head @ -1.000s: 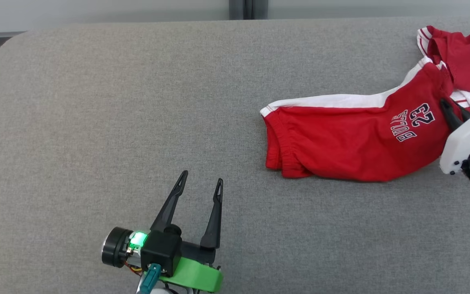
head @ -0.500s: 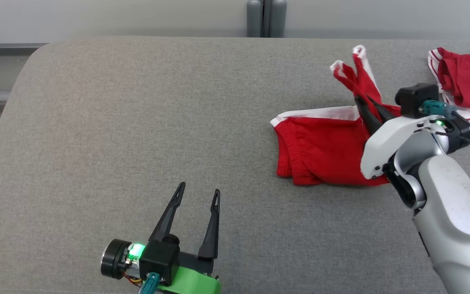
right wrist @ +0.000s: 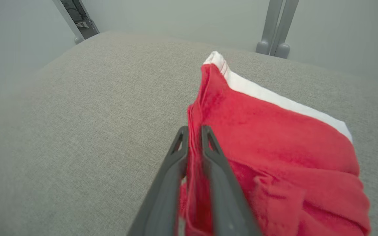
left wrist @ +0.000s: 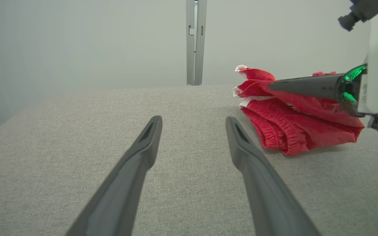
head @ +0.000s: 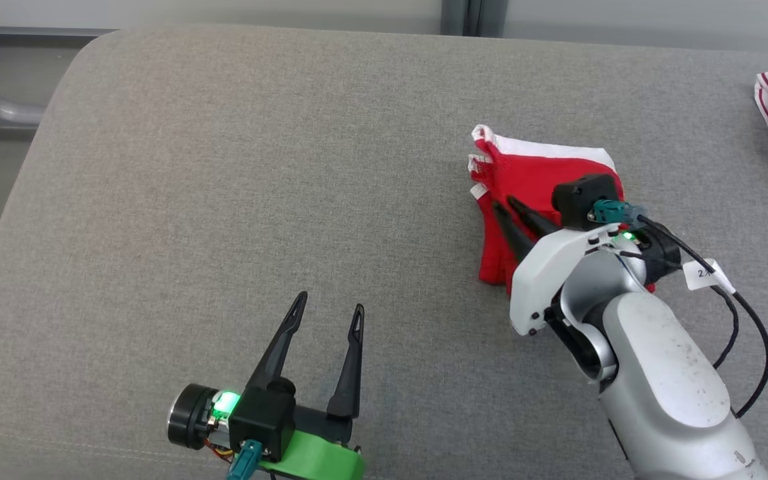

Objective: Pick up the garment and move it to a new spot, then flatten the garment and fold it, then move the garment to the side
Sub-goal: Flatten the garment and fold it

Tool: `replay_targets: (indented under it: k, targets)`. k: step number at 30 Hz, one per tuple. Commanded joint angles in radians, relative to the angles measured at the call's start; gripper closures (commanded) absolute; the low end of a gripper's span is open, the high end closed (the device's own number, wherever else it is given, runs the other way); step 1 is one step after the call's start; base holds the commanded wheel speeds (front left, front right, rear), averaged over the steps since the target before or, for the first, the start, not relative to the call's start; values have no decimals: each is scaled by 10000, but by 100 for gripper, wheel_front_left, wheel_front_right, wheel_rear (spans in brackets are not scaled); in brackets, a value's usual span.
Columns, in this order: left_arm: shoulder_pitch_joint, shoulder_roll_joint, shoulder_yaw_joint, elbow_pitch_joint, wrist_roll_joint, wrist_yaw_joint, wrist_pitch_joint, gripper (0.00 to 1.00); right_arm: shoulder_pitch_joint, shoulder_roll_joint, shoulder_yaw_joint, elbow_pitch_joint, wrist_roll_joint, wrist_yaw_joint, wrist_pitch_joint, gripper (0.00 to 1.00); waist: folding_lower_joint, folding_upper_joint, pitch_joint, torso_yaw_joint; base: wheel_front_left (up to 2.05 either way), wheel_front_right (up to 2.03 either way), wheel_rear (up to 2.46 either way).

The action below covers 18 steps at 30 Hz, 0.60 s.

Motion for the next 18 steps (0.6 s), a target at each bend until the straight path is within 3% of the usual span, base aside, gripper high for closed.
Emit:
replay_targets:
  k: [1, 7, 14, 18]
  targets:
    - [-159, 18, 34, 35, -92, 23, -32, 0, 80, 64, 85, -176, 403, -9, -109, 0, 0, 0, 27, -8, 0, 0, 0]
    - [-80, 18, 81, -1, -57, 94, -32, 0, 38, 125, 111, -1249, 1900, -9, -1081, 0, 0, 0, -219, -417, 0, 0, 0]
    - [172, 19, 404, -132, 156, 94, -32, 0, 658, -1114, -1054, -1526, 2226, -3, -2464, 0, 0, 0, -591, -1108, 0, 0, 0]
    - [333, 18, 591, -238, 201, 120, -32, 0, 1384, -1799, -1170, -1293, 2372, -3, -3517, 0, 0, 0, -751, -1421, 0, 0, 0]
